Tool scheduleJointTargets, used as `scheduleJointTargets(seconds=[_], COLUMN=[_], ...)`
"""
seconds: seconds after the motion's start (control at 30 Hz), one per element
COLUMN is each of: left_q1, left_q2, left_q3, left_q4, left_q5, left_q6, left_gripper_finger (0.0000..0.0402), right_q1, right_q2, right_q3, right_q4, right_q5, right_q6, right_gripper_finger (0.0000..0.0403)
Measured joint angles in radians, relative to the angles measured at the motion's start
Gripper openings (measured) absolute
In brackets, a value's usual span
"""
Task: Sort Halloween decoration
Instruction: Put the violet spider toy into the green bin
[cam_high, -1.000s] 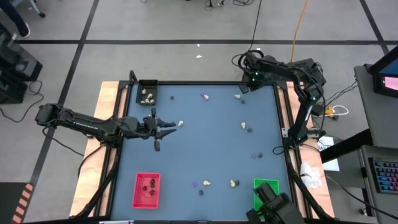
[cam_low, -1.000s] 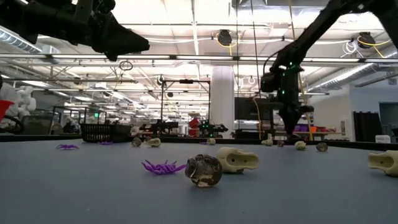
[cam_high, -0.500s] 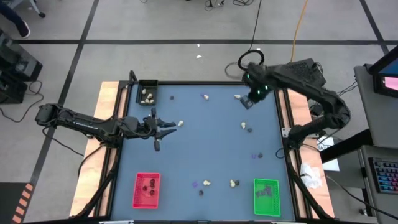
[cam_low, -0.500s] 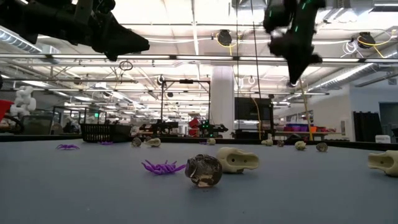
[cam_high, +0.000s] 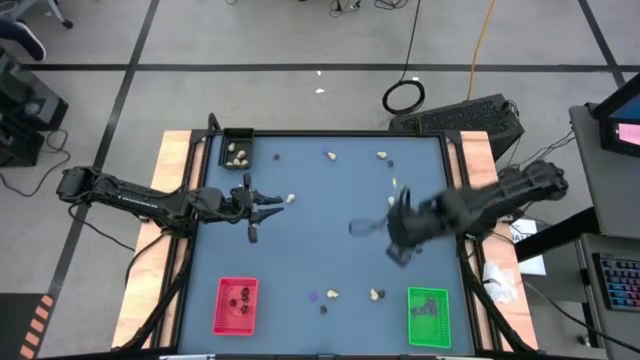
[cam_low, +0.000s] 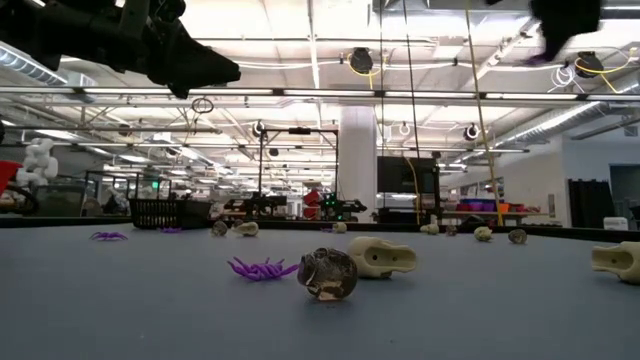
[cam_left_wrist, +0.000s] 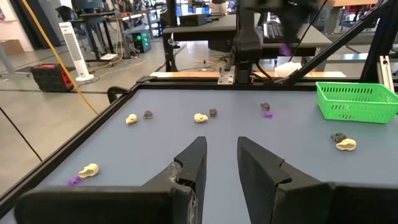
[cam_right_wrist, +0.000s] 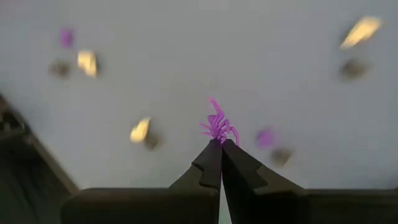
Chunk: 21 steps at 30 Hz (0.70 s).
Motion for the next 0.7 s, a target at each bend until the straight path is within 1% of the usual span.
scheduleJointTargets(seconds=[0.1, 0.23, 0.33, 0.43, 0.53, 0.7], left_q1=[0.000, 0.000, 0.000, 0.000, 0.000, 0.000], left_q2=[0.000, 0.000, 0.000, 0.000, 0.000, 0.000], left_q3=[0.000, 0.000, 0.000, 0.000, 0.000, 0.000], left_q4=[0.000, -0.001, -0.004, -0.007, -0.008, -0.007], left_q5=[0.000, 0.000, 0.000, 0.000, 0.000, 0.000], left_q6=[0.000, -0.001, -0.001, -0.002, -0.001, -0.001], left_gripper_finger=[0.0084, 0.0084, 0.0084, 0.0084, 0.0084, 0.0084], right_q1=[0.145, 0.308, 0.415, 0.495, 0.533, 0.537], right_q2=[0.057, 0.143, 0.198, 0.254, 0.325, 0.427], right_q3=[0.000, 0.000, 0.000, 0.000, 0.000, -0.001], right_q4=[0.000, 0.008, 0.061, 0.126, 0.119, 0.124], right_q5=[-0.020, -0.122, -0.195, -0.211, -0.228, -0.239], right_q6=[0.154, 0.345, 0.463, 0.543, 0.553, 0.375], right_gripper_finger=[0.0000, 0.0000, 0.0000, 0.0000, 0.0000, 0.0000])
